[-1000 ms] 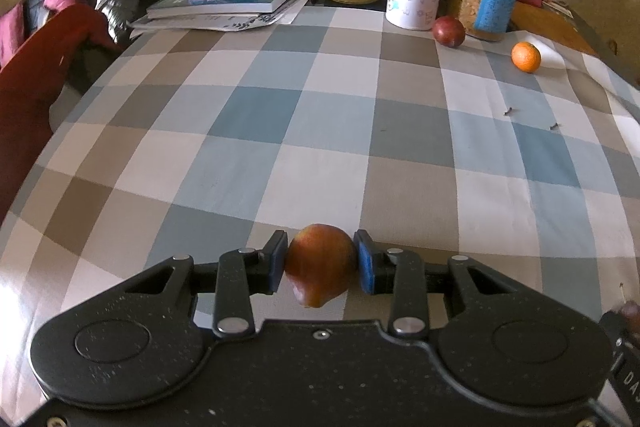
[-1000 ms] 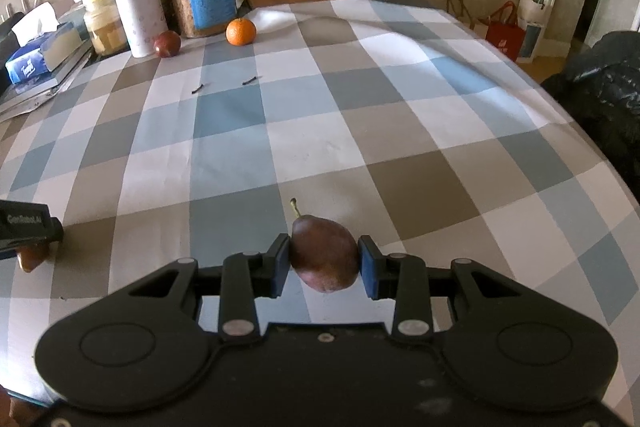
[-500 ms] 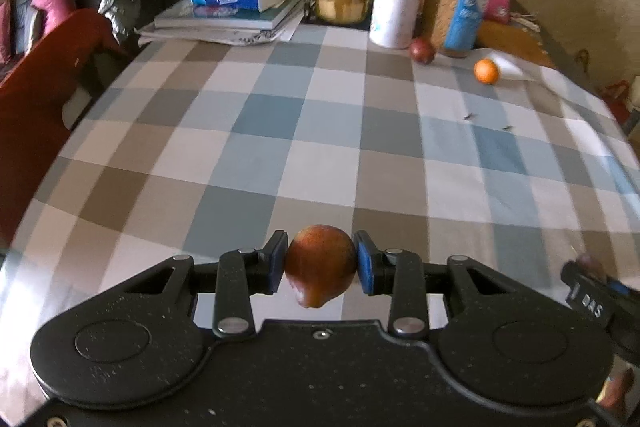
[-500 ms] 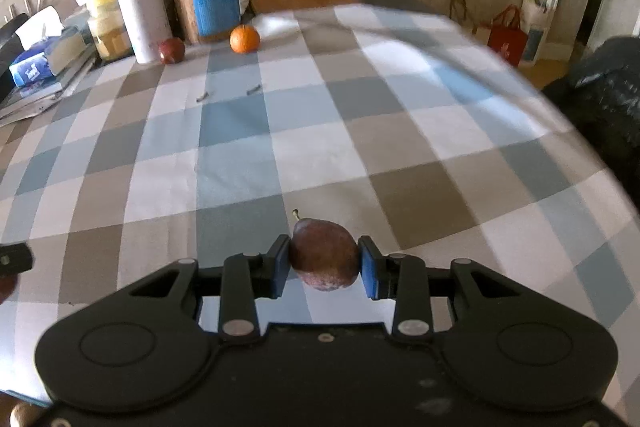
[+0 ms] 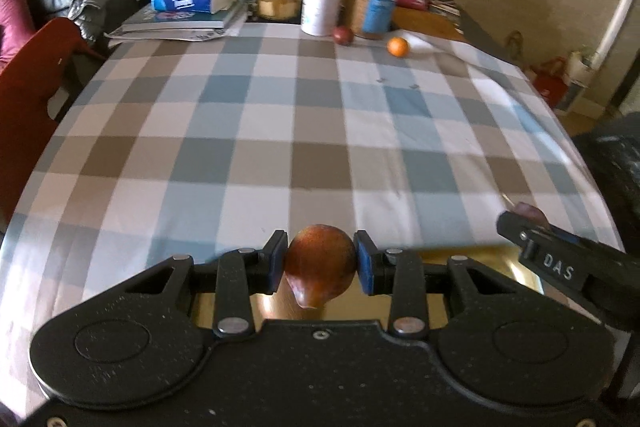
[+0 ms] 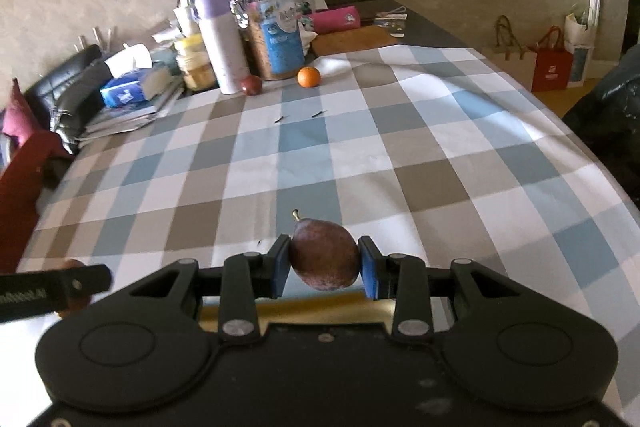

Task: Organize fruits
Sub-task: 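Carry the plum in left gripper while right gripper carries its plum over the tray, then open left gripper to set its plum in the tray while right releases its plum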

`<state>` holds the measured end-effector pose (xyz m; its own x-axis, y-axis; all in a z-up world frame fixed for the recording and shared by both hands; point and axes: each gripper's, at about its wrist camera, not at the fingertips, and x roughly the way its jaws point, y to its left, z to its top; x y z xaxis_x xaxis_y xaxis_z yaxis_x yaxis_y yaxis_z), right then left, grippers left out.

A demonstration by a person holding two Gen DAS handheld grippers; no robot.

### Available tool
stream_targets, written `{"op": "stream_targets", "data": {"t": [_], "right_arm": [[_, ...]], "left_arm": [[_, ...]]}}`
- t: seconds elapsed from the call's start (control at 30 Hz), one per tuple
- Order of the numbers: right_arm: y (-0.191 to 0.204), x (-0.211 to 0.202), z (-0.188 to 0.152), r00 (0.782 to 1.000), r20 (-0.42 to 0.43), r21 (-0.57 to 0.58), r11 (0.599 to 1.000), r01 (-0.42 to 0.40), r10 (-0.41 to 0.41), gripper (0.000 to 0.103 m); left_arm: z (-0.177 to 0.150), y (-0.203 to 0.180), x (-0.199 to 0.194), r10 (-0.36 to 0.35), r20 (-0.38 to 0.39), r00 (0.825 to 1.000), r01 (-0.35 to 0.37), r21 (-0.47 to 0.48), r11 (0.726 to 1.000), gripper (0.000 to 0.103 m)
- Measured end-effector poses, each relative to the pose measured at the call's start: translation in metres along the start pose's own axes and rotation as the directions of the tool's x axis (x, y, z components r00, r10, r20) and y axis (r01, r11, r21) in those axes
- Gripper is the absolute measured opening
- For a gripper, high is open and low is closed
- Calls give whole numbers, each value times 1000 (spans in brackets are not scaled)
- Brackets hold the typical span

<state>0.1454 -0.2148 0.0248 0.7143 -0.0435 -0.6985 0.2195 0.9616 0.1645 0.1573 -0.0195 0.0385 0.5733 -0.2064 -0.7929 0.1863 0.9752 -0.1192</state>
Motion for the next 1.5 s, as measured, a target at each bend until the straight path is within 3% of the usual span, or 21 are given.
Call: {"op": "stream_targets", "data": {"t": [0.27,0.5,0.73,1.03,1.5], "right_arm": [[-10,-41,-30,999,49,6,1000,1,-1,36],[-22,-63,-47,998,53,49,998,-34,31,37],[-15,-70,-53,998,57,-7,999,-39,39,37],[-7,-63,-59,999,28,-52,998,-45,47,37],[2,-55,-57,999,17,-90,995,-33,35,37]], "left_arm": [[-42,-13,-21,-51,-5,999,51,12,999,45],[-71,-25,-37,-31,17,999,30,38,999,45],[-95,-35,-34,-58,-23,998,59,57,997,45],[-105,-37,-25,9,-30,1000,-7,58,998,46],[-117,-32,-40,75,45,996,-77,42,996,47]]}}
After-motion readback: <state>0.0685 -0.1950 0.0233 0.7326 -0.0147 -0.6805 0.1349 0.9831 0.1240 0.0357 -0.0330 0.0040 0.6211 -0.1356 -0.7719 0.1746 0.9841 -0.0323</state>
